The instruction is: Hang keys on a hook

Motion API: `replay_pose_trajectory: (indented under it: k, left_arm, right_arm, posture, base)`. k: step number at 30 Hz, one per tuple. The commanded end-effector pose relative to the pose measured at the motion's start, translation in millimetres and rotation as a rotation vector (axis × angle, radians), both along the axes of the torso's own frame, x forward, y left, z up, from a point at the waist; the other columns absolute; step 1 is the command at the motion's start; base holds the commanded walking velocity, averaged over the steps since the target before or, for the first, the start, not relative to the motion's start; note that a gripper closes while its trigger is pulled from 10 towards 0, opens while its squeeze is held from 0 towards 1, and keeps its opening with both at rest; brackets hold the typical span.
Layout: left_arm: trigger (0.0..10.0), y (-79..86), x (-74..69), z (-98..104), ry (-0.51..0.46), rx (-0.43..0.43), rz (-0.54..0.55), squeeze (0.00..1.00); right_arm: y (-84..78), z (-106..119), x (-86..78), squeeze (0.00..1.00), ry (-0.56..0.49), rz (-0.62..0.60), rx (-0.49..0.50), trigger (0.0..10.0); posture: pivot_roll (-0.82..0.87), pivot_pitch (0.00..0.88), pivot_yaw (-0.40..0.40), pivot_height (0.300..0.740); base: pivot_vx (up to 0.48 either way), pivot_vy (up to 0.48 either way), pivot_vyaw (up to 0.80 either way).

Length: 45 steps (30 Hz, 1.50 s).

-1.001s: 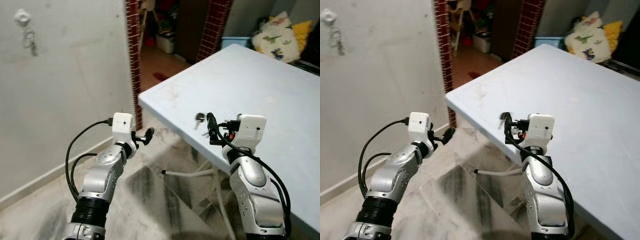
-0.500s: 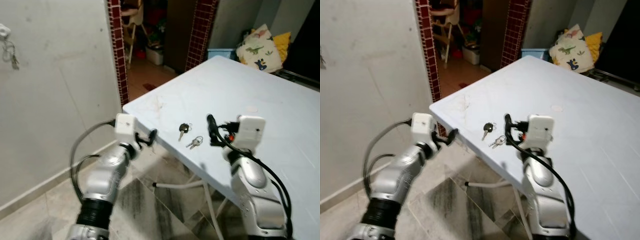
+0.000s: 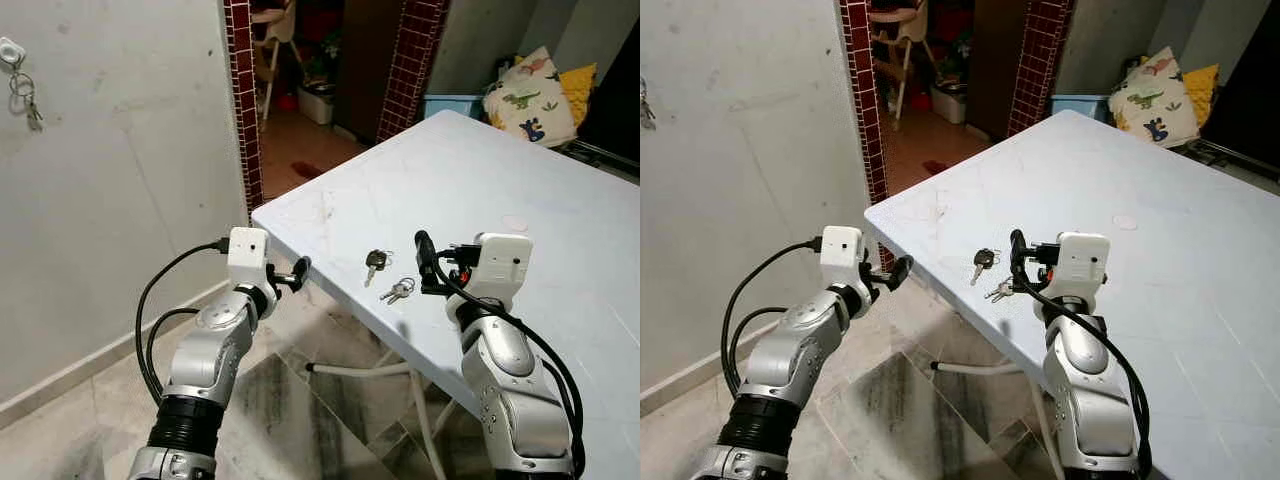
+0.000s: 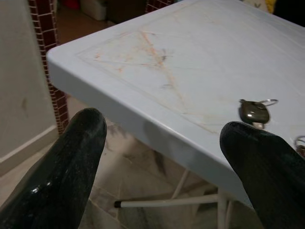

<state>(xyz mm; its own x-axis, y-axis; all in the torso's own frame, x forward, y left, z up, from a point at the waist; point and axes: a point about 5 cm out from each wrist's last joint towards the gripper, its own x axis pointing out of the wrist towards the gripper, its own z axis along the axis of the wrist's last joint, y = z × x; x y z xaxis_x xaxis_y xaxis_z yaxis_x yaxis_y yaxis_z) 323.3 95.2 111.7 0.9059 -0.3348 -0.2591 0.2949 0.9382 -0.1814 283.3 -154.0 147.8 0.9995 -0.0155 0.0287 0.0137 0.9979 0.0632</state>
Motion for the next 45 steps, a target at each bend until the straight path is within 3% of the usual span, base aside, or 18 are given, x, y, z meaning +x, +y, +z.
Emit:
replay_pose_trajectory:
  k: [1,17,19,29,35,45]
  left_arm:
    - [10.0,-1.3,-0.4,2.7,-0.014,0.006,-0.009,0.0]
    - [10.0,-1.1,-1.1,2.0,-0.014,0.002,-0.007,0.0]
    - [10.0,0.0,-0.5,2.5,-0.012,-0.018,0.011,0.0]
    - [10.0,13.4,0.1,-4.6,-0.005,0.064,0.077,0.0]
    - [10.0,19.3,-9.6,-17.6,0.025,0.096,0.064,0.0]
    - [10.0,19.5,-15.6,-28.4,0.042,0.099,0.03,0.0]
  right_arm:
    - [-1.9,2.0,-1.0,0.0,-0.002,-0.005,-0.004,10.0]
    - [-1.0,0.6,-1.0,0.0,0.007,0.004,-0.009,10.0]
    - [-0.8,0.3,-0.9,0.0,0.008,0.005,-0.009,10.0]
    - [7.8,-7.1,-3.1,0.0,0.057,0.07,0.005,10.0]
    - [17.4,-23.4,-1.6,0.0,0.146,0.119,0.01,10.0]
    - [19.3,-26.3,-2.9,0.0,0.16,0.124,0.033,10.0]
  posture:
    - [0.03,0.0,-0.038,0.74]
    - [0.03,0.0,-0.04,0.74]
    - [0.03,0.0,-0.04,0.74]
    - [0.03,0.0,-0.039,0.74]
    - [0.05,0.0,-0.036,0.74]
    - [0.05,0.0,-0.036,0.74]
  base:
    - [0.0,0.0,0.0]
    - [0.0,-0.364,0.0]
    - [0.0,0.0,0.0]
    - [0.0,0.0,0.0]
    - [0.0,0.0,0.0]
    - [0.0,0.0,0.0]
